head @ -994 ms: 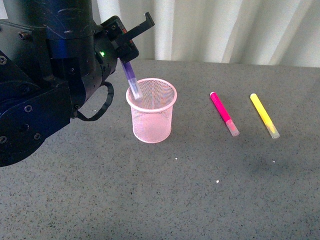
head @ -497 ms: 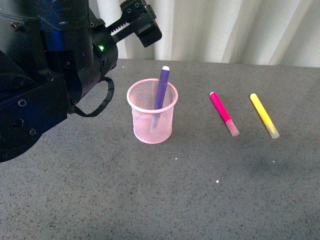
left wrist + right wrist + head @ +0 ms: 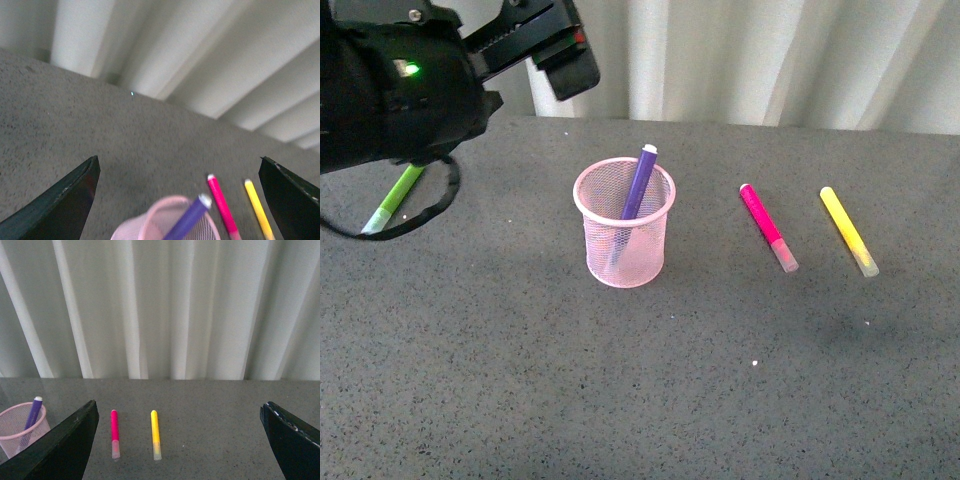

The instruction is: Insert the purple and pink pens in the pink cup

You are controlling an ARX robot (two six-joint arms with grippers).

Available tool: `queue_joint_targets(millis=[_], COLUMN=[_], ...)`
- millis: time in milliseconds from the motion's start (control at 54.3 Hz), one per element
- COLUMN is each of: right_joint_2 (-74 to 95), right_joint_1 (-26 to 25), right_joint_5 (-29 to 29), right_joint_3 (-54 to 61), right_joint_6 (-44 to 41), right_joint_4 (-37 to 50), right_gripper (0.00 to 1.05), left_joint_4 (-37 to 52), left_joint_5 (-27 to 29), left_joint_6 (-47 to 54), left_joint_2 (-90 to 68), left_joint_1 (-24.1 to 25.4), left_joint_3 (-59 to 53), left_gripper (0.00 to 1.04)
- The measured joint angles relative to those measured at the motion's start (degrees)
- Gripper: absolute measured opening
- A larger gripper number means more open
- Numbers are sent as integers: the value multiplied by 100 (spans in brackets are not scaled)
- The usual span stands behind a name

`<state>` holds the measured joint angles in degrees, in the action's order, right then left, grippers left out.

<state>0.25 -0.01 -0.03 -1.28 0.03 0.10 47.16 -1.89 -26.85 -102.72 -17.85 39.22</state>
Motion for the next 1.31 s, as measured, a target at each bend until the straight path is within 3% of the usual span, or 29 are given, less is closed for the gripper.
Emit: queue_joint_targets(millis=[129, 221, 460, 516, 552, 608, 645, 939, 1308], right_joint_2=[0, 0, 0, 0, 0, 0, 0, 0, 0], right_joint_1=[0, 0, 0, 0, 0, 0, 0, 0, 0], right_joint_5=[0, 0, 0, 0, 0, 2, 0, 0, 0], right_joint_3=[0, 0, 0, 0, 0, 0, 0, 0, 0], right_joint_6=[0, 0, 0, 0, 0, 0, 0, 0, 0], right_joint_4=[0, 0, 0, 0, 0, 0, 0, 0, 0], right_gripper=[98, 98, 98, 98, 98, 98, 98, 98, 98], left_joint_4=[-708, -1700, -3132, -2876, -2149, -1246, -1143, -2312, -3200], left_joint_5=[-754, -1502, -2627, -2133, -1263, -389, 59, 192, 192], left_joint_6=[452, 898, 1412, 1650, 1904, 2223, 2389, 2610, 2640], left_joint_2=[1071, 2529, 5064, 5416, 5746, 6100, 6430, 7871, 8782], left_joint_1=[385, 1034, 2293, 2218, 2035, 1867, 1814, 1797, 1794], left_joint_3=[-704, -1438, -2430, -2660, -3023, -3526, -3775, -3871, -3871], left_gripper=[98, 98, 98, 94, 87, 76, 67, 3, 4])
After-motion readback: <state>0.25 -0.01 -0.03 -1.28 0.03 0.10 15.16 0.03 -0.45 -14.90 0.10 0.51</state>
